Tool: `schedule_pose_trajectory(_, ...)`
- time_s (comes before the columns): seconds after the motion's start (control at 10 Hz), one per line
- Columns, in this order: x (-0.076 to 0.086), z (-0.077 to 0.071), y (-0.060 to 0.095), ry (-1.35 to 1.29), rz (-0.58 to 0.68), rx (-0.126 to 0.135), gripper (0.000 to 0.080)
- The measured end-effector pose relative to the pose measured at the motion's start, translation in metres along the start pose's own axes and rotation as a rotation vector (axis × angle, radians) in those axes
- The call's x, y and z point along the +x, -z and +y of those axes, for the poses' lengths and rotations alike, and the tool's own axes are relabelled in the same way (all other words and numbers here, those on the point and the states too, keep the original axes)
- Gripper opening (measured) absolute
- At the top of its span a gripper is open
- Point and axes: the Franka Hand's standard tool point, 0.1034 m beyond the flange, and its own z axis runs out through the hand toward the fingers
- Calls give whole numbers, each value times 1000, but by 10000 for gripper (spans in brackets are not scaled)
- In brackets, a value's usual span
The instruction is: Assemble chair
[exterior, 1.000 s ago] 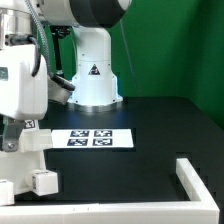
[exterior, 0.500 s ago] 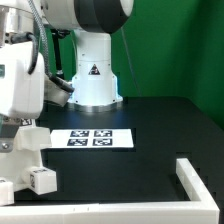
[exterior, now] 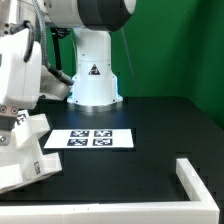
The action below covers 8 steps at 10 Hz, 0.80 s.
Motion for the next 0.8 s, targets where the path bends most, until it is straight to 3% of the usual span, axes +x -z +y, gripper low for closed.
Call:
schedule_pose_trajectory(0.7,4,1,2,18,2,-2,649)
schedule_pose_trajectory(0.8,9,5,10,31,4,17,649)
